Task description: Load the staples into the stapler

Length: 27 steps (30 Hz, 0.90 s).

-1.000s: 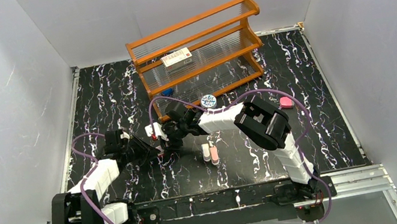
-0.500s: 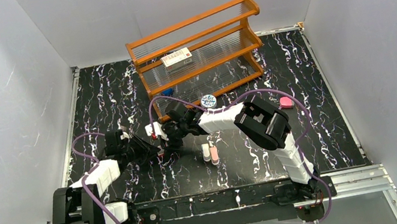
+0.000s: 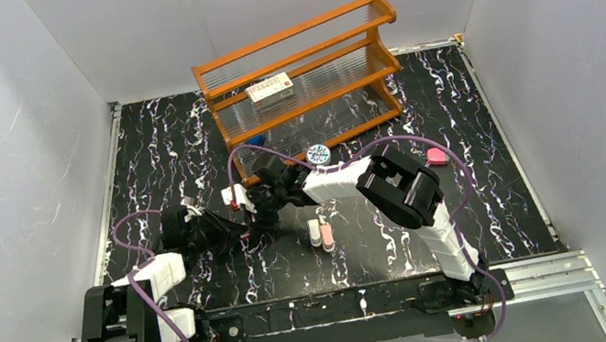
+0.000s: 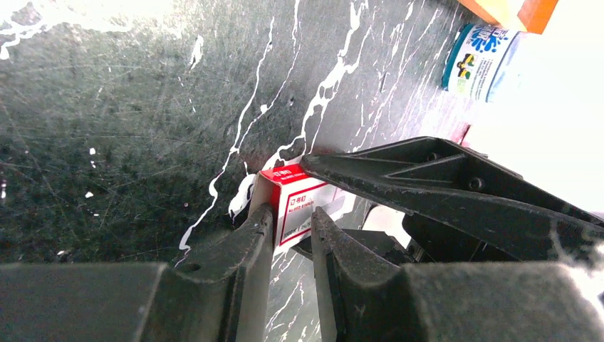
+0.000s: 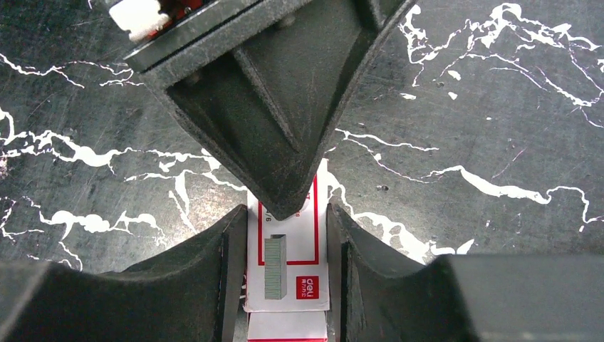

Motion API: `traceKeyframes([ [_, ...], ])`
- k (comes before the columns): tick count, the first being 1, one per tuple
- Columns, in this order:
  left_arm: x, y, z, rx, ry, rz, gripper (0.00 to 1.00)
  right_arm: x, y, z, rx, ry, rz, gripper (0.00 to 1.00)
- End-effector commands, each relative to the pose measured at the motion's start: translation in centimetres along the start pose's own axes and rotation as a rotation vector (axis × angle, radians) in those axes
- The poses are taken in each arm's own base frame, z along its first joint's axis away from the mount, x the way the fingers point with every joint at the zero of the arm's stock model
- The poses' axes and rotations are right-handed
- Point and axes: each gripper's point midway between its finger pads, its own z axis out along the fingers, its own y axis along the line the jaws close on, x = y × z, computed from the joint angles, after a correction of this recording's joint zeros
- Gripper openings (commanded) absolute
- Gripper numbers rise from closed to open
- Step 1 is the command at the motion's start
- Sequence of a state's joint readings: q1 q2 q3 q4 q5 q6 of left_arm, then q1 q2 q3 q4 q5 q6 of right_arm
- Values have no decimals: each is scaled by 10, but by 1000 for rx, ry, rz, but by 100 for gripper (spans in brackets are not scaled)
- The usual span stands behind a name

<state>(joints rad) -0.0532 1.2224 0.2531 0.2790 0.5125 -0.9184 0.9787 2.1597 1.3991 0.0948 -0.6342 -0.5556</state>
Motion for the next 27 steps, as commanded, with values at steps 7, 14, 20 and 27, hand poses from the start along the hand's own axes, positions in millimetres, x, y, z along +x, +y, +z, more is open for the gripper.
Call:
traceKeyframes([
  [7,-5,-2,-6,-37,-19,19,26,-20,-20,-23,89,-41,51,83],
  [14,-4,-2,-8,-54,-10,20,27,3,-14,-64,121,1,-28,83],
  [20,-5,-3,-7,-47,-6,30,23,26,-14,-60,54,91,-13,68],
  [27,-6,-1,-6,-63,-4,29,22,24,-16,-50,30,63,-19,70],
])
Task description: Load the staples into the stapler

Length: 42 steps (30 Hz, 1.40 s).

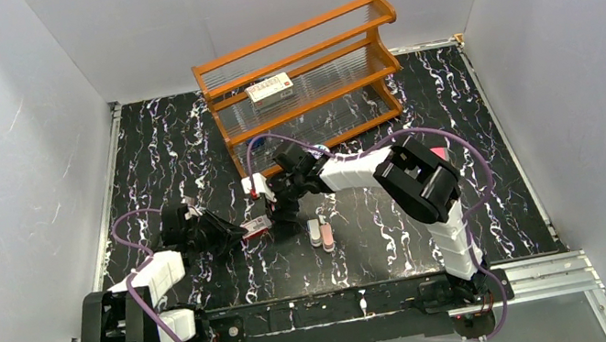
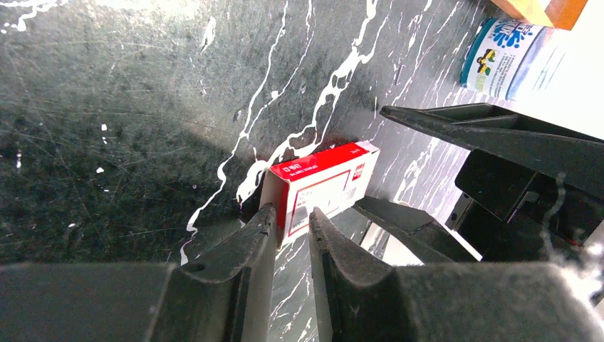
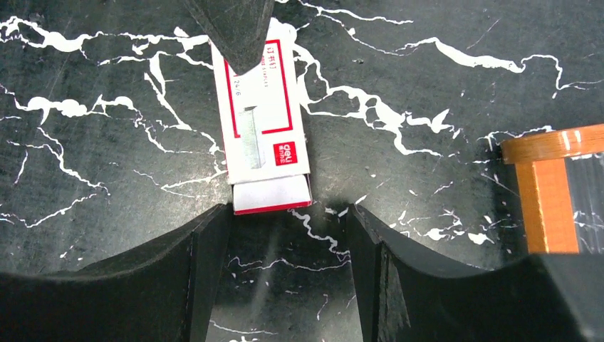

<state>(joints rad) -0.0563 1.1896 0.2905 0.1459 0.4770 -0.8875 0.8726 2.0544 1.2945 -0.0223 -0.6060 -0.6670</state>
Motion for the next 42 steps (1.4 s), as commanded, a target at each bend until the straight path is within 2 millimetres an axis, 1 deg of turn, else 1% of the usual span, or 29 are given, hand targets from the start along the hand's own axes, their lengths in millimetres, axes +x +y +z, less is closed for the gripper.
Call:
traceKeyframes([
  [1,-6,-5,-1,-1,-14,25,22,-12,-2,5,-30,-30,-40,70],
  [4,-7,-4,0,-8,-16,23,20,-8,-1,7,-39,-24,-38,68],
  [7,-8,-1,-1,-23,-25,19,17,-6,2,8,-52,-22,-36,62],
  [11,-10,-4,-2,-9,-42,28,15,-3,8,11,-64,-15,-43,60],
  [16,-11,-3,-2,-15,-42,31,10,-2,11,15,-69,-7,-53,57],
  [22,-15,-3,-4,-27,-62,35,7,-2,7,12,-45,3,-75,45],
  [25,-20,-5,-8,-29,-86,44,6,4,5,6,-25,36,-79,42],
  [30,-21,-14,-11,13,-91,55,1,10,1,-9,-2,62,-67,41],
  [32,-20,-12,-10,8,-88,51,0,11,0,-14,-1,69,-55,40],
  [38,-22,-9,-11,-2,-99,45,0,20,-1,-22,0,100,-28,40],
  [42,-30,-5,-15,-44,-130,35,0,24,-4,-29,18,112,-23,40],
])
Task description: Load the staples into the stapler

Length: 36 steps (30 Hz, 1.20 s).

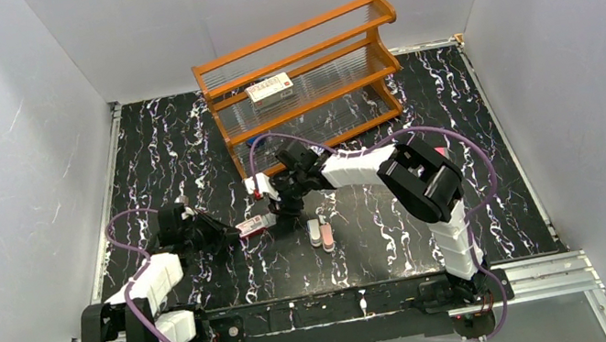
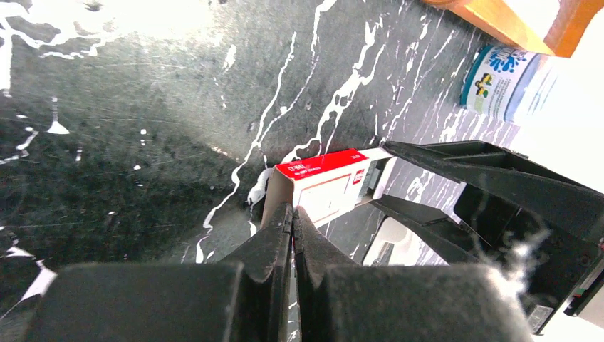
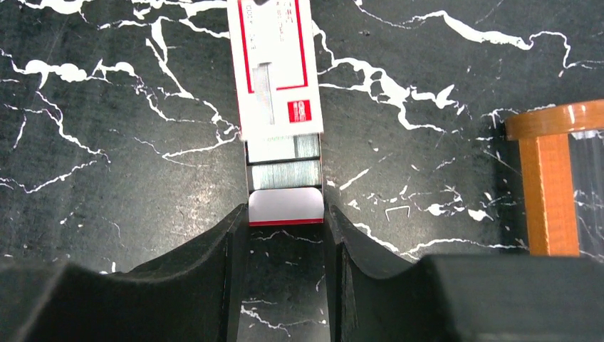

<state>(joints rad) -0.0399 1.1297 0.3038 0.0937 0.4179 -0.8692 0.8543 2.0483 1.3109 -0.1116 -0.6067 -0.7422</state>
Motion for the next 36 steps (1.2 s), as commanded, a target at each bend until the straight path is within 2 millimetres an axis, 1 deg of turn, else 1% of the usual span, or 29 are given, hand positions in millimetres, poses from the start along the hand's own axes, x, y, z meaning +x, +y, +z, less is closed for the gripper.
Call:
traceKeyframes([
  [1,-20,-4,-9,-33,-76,21,0,17,-3,-21,43,77,3,40],
  [7,-32,8,-23,-151,-134,24,0,33,-3,-36,52,123,60,44],
  [8,-33,10,-25,-162,-138,25,0,35,-3,-37,50,131,67,47],
  [10,-32,10,-26,-174,-136,20,3,36,-5,-39,60,139,102,59],
  [11,-32,11,-27,-182,-129,16,11,35,-7,-40,74,142,130,65],
  [12,-31,12,-28,-196,-118,12,17,29,-13,-43,88,137,151,69],
  [14,-31,10,-29,-207,-101,13,25,16,-20,-52,115,107,203,77],
  [16,-31,5,-32,-202,-92,15,33,-3,-28,-65,150,54,236,81],
  [17,-33,2,-35,-201,-93,18,40,-13,-31,-75,176,25,248,82],
  [18,-34,-2,-38,-200,-97,24,45,-23,-34,-84,207,-6,256,82],
  [21,-41,-15,-50,-188,-115,62,54,-45,-46,-115,368,-65,309,83],
  [23,-43,-24,-56,-163,-111,106,59,-51,-53,-136,499,-89,415,83],
  [24,-40,-32,-59,-127,-95,136,61,-47,-58,-149,599,-89,534,83],
  [25,-36,-40,-60,-86,-68,161,65,-43,-59,-162,672,-75,606,83],
  [26,-29,-50,-60,-18,-30,198,68,-42,-52,-171,718,-102,733,82],
  [27,-22,-61,-60,58,9,229,70,-44,-41,-176,716,-132,783,82],
  [28,-16,-71,-61,119,33,244,73,-51,-30,-182,716,-197,807,82],
  [29,-11,-78,-60,166,54,245,75,-54,-18,-186,728,-247,846,86],
  [30,-9,-83,-60,194,62,254,84,-53,-5,-188,725,-269,897,89],
  [31,-7,-88,-59,215,61,268,88,-45,6,-191,737,-258,971,89],
  [32,-4,-91,-57,225,67,283,89,-37,15,-192,748,-230,1036,89],
  [33,-1,-95,-56,236,75,299,89,-25,24,-192,776,-179,1106,91],
  [34,3,-98,-54,240,87,314,90,-12,35,-193,811,-121,1175,95],
  [35,8,-100,-50,236,99,332,90,-5,45,-190,828,-76,1219,98],
  [36,16,-102,-46,229,122,356,90,4,55,-188,838,-28,1251,99],
])
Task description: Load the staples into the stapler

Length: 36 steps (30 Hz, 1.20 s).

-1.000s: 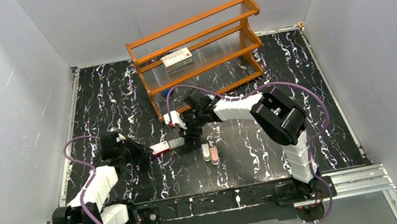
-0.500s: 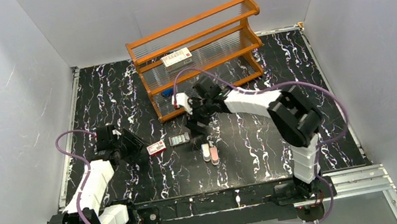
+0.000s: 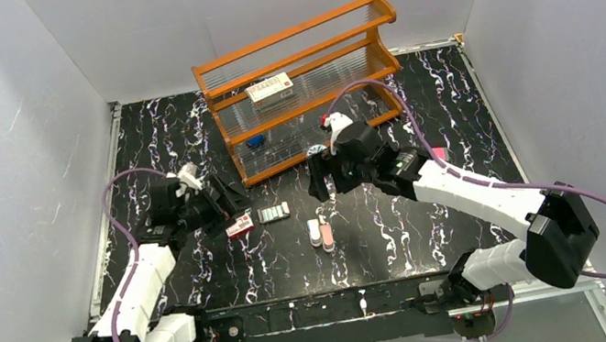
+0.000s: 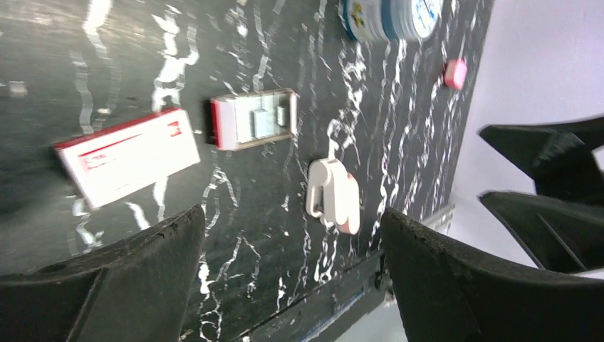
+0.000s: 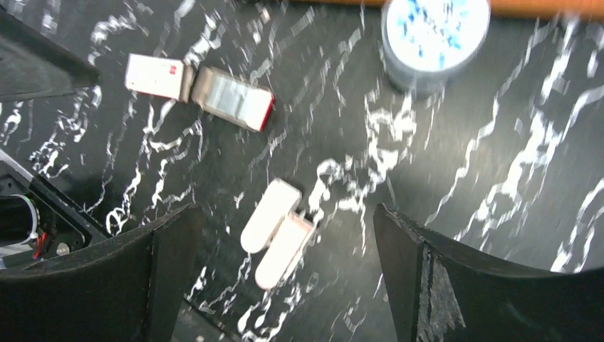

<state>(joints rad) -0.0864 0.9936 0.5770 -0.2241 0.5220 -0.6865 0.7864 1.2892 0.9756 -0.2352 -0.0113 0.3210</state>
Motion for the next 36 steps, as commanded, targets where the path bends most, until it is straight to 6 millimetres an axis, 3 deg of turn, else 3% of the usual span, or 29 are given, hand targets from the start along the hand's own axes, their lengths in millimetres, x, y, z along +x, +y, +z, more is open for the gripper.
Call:
traceKeyframes([
  [1,22,-27,14,78,83,119,90,58,-16,-11,241,172,232,99],
  [5,37,-20,30,9,105,131,88,99,-6,-12,355,304,211,97],
  [9,49,-11,39,-22,140,81,81,127,4,-8,413,383,239,77],
  [12,55,-7,42,-20,156,65,74,138,10,-3,428,412,227,73],
  [23,58,-2,46,-30,162,57,72,140,30,15,364,428,206,71],
  [28,60,2,47,-40,164,54,76,144,28,16,377,435,219,72],
  [33,61,4,48,-45,165,51,78,150,29,20,389,455,220,83],
  [36,62,6,49,-48,167,49,78,155,20,20,446,464,224,81],
])
